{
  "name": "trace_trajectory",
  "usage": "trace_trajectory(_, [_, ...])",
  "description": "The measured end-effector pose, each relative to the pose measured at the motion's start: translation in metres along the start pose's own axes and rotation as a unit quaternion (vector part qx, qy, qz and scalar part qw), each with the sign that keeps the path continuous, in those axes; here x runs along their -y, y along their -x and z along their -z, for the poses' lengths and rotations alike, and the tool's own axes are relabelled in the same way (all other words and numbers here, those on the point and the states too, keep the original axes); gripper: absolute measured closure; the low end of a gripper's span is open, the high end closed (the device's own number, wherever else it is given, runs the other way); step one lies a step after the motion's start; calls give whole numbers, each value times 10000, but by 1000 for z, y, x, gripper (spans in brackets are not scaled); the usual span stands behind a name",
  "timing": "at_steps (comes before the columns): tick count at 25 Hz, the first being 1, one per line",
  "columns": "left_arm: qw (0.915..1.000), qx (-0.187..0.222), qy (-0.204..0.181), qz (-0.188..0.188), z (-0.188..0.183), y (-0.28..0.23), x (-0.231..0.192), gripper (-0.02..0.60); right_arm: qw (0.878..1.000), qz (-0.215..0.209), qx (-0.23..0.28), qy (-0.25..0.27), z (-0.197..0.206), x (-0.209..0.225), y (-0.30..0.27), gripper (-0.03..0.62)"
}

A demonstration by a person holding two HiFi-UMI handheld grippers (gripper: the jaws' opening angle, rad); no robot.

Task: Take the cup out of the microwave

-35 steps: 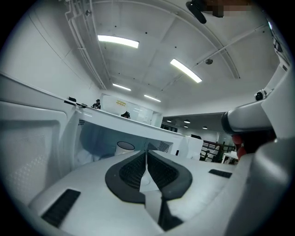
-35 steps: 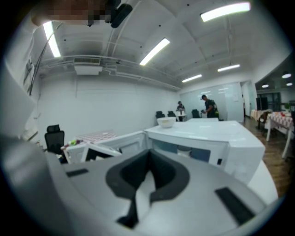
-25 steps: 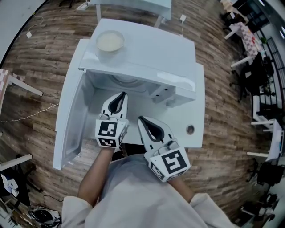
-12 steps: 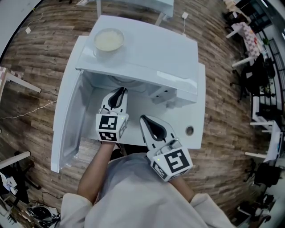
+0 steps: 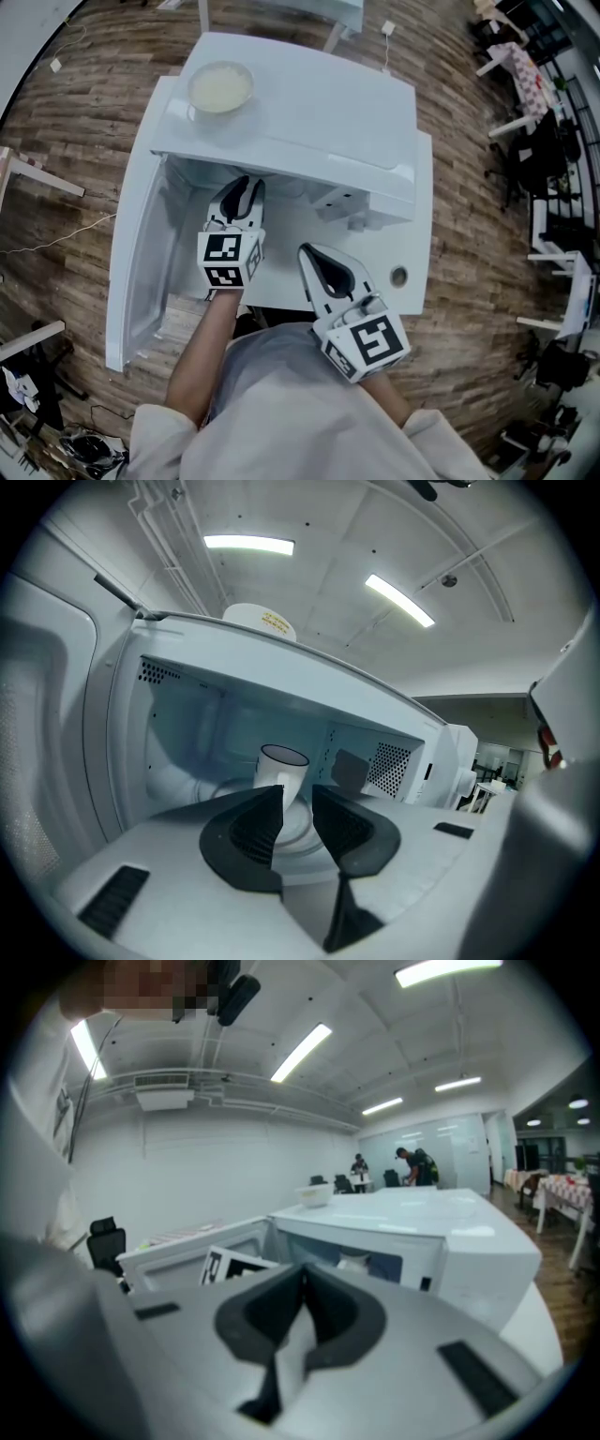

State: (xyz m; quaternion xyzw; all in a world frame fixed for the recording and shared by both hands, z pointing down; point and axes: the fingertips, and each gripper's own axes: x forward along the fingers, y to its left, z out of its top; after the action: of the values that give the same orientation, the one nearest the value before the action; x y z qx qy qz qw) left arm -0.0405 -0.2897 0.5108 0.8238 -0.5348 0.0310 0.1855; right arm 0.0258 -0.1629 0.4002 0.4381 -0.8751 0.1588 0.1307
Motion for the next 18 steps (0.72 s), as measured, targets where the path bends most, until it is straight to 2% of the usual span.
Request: trace_trajectory(18, [9993, -254, -284, -65, 16, -46, -18, 419, 9999, -6, -102, -60, 4, 15, -8, 571])
